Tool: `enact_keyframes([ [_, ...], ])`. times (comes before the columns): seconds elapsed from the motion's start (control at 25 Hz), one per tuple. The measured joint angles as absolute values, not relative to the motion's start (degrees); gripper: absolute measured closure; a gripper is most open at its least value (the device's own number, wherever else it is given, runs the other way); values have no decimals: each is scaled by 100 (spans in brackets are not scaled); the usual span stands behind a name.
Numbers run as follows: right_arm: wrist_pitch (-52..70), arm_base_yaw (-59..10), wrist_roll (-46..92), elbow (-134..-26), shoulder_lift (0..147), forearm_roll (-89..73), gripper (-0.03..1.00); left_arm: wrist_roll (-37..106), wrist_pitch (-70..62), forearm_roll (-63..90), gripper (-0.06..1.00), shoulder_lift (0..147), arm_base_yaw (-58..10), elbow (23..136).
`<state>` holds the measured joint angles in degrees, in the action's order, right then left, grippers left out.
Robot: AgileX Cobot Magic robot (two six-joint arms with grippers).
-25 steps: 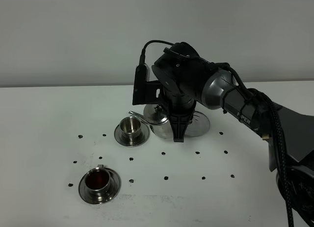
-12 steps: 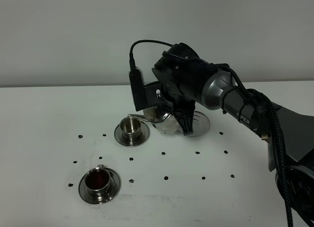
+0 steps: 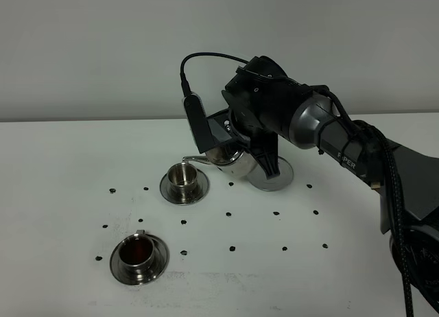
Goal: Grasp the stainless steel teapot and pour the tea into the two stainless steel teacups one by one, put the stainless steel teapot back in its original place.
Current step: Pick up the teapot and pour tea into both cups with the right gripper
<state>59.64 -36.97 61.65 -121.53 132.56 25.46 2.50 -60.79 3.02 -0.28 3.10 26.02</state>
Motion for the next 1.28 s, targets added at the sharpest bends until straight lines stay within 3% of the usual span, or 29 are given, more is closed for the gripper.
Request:
enact_keyframes([
  [1.28,5812,-3600,6330,-12153,13453,3112,78,250,-6079,302,71,-28,310,2602],
])
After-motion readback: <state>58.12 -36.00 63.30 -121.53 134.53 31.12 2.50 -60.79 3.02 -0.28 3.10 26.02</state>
